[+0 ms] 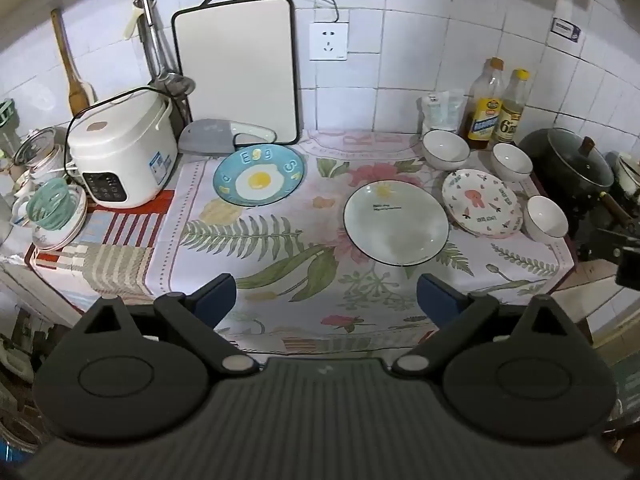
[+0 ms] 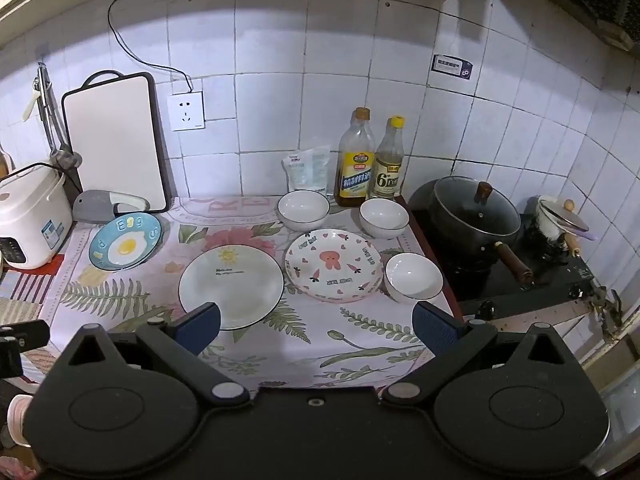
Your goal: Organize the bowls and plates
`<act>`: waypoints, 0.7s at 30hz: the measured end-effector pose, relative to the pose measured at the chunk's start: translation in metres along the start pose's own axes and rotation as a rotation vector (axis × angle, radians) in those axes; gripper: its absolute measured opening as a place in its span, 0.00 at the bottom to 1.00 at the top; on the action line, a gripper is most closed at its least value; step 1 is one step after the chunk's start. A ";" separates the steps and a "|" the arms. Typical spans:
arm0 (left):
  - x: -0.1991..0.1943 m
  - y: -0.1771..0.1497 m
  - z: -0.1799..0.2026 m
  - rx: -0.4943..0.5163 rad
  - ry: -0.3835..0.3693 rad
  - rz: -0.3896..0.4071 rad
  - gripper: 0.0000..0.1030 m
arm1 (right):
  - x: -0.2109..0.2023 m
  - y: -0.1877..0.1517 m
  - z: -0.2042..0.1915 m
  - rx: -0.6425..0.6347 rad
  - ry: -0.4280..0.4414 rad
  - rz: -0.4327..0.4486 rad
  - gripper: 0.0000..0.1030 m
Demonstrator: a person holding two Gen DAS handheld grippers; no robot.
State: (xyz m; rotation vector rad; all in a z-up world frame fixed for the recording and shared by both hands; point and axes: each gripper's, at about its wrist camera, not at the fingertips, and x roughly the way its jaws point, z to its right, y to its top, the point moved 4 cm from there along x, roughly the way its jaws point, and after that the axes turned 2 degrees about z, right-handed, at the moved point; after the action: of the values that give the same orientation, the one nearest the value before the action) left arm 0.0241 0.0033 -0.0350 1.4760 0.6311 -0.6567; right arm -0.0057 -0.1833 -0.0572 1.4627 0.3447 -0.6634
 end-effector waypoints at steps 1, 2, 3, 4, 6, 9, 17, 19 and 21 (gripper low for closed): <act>0.000 -0.001 0.001 -0.002 0.005 0.000 0.95 | 0.000 0.000 0.001 0.001 -0.001 0.000 1.00; 0.001 -0.002 0.000 -0.003 0.007 0.002 0.95 | 0.000 0.000 0.002 0.003 -0.003 -0.001 1.00; 0.001 -0.003 0.000 -0.004 0.011 0.002 0.95 | 0.000 0.001 0.003 0.005 -0.004 -0.001 1.00; 0.002 -0.004 -0.001 -0.005 0.015 0.004 0.95 | 0.000 0.001 0.004 0.007 -0.006 -0.002 1.00; 0.004 -0.006 0.000 -0.005 0.023 0.008 0.96 | 0.001 -0.001 0.006 0.013 -0.010 -0.002 1.00; 0.006 -0.008 -0.002 -0.008 0.023 0.008 0.96 | 0.001 -0.002 0.008 0.015 -0.014 -0.005 1.00; 0.008 -0.006 -0.002 -0.018 0.020 0.002 0.96 | 0.001 -0.005 0.010 0.018 -0.021 -0.006 1.00; 0.008 -0.006 -0.003 -0.014 0.023 0.005 0.96 | 0.002 -0.005 0.011 0.017 -0.020 -0.006 1.00; 0.008 -0.005 -0.002 -0.008 0.025 0.008 0.97 | 0.001 -0.005 0.011 0.017 -0.022 -0.006 1.00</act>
State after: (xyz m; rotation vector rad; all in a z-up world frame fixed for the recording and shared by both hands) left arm 0.0258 0.0056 -0.0443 1.4803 0.6463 -0.6300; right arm -0.0097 -0.1938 -0.0610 1.4701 0.3273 -0.6887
